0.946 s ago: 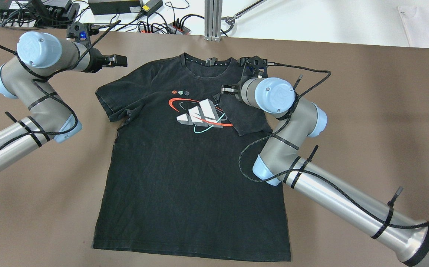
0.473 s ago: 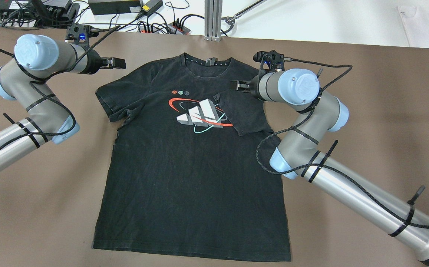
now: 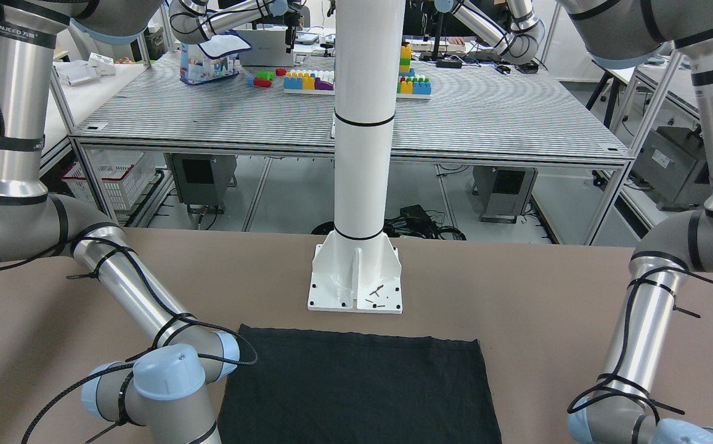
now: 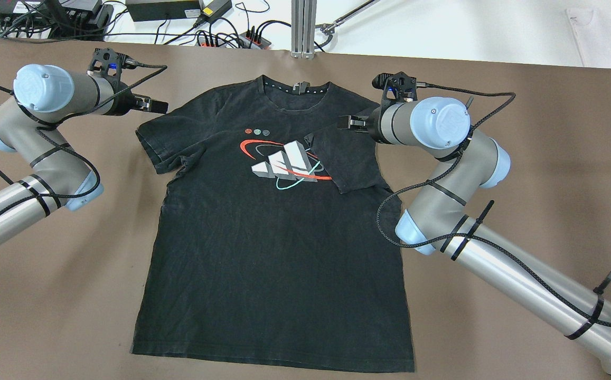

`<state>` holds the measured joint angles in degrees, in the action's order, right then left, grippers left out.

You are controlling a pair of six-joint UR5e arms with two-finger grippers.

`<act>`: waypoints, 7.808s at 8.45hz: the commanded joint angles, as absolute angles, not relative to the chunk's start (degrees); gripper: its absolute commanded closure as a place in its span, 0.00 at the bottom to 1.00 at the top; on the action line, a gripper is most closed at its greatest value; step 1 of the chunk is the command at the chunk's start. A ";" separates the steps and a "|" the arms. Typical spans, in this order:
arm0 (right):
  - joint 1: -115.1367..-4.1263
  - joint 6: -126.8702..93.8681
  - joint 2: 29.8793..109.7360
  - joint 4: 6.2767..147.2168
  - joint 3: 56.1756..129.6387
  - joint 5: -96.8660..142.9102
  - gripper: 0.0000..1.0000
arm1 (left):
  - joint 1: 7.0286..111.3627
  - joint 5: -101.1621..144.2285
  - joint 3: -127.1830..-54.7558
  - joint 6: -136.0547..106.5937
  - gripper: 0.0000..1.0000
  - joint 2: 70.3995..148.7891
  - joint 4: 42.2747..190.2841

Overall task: Fold clothes
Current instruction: 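Move the left gripper to the sleeve nearest it, then grasp the sleeve nearest the left gripper and fold it over the chest, then withdraw both grippers outward and lower them toward the shirt's hem corners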

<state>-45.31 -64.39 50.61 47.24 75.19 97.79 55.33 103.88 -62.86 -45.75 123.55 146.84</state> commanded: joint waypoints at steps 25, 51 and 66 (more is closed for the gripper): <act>-45.35 -64.34 51.15 47.29 76.38 97.38 0.06 | 53.35 108.37 -68.27 -50.69 1.00 125.41 137.85; -45.35 -63.90 53.79 47.02 77.87 97.47 0.06 | 47.71 100.87 -66.53 -67.58 0.00 135.56 135.09; -37.74 -74.00 82.62 54.23 114.17 115.58 0.06 | 33.84 91.14 -113.81 -95.62 0.00 99.93 125.87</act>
<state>-42.10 -73.30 82.13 54.47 114.24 116.28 34.80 92.42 -110.40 -93.76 100.54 130.37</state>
